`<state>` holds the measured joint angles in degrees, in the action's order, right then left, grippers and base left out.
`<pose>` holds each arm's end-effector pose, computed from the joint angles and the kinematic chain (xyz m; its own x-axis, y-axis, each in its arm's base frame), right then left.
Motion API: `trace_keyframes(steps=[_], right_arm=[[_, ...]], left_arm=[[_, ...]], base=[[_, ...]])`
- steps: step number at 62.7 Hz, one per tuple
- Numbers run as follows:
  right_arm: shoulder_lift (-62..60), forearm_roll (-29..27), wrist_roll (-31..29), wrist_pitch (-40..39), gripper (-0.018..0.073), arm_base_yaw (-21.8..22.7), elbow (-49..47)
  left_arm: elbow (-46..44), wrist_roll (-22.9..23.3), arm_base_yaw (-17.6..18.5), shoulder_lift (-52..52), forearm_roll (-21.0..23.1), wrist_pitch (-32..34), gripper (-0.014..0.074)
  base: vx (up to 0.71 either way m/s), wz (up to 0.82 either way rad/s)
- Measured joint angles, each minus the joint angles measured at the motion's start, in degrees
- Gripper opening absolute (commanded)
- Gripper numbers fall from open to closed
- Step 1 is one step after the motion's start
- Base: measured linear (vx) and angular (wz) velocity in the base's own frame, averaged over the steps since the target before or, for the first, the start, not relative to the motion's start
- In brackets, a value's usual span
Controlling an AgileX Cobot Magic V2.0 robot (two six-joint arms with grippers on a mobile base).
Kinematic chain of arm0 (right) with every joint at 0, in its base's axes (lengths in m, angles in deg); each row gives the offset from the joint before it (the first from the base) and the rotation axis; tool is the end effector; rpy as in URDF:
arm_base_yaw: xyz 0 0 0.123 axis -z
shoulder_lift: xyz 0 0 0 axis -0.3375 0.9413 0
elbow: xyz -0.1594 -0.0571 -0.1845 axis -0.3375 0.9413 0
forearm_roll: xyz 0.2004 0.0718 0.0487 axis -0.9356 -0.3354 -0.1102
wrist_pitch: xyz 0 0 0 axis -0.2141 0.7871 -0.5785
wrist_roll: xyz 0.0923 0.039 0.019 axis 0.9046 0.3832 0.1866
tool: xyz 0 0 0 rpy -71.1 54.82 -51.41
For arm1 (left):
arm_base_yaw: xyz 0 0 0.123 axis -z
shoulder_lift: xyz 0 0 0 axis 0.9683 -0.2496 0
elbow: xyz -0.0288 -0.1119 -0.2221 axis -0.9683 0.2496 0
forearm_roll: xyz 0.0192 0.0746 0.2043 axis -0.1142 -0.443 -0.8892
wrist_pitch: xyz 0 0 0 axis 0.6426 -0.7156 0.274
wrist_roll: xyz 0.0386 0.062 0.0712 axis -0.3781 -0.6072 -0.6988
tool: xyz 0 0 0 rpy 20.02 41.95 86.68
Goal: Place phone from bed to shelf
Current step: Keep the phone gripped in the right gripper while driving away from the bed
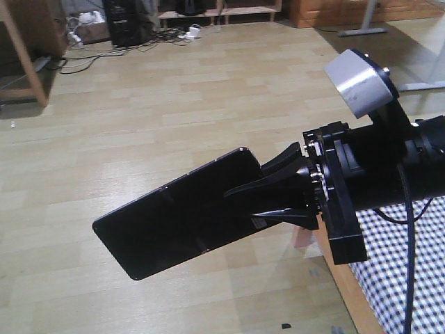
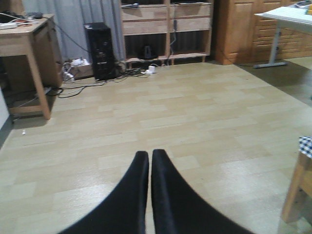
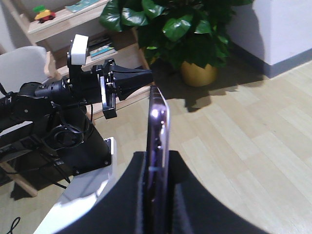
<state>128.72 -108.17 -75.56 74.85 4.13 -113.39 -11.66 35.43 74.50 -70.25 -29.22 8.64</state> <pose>0.1788 0.1445 0.3273 -0.3489 -0.2941 -0.8898 -0.9357 0.1627 0.3131 0.0674 -0.0016 0.1830 -0.1403 0.0070 -0.9901 0.0110 0.9999 0.0055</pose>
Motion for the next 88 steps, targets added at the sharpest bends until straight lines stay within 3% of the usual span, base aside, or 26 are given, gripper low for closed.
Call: trace_keyframes(steps=[39,88], right_arm=[[0.0,0.0,0.0,0.0,-0.0001,0.0,0.0],[0.0,0.0,0.0,0.0,-0.0001,0.0,0.0]], left_arm=[[0.0,0.0,0.0,0.0,0.0,0.0,0.0001],[0.0,0.0,0.0,0.0,0.0,0.0,0.0001]], base=[[0.1,0.25],[0.22,-0.01]])
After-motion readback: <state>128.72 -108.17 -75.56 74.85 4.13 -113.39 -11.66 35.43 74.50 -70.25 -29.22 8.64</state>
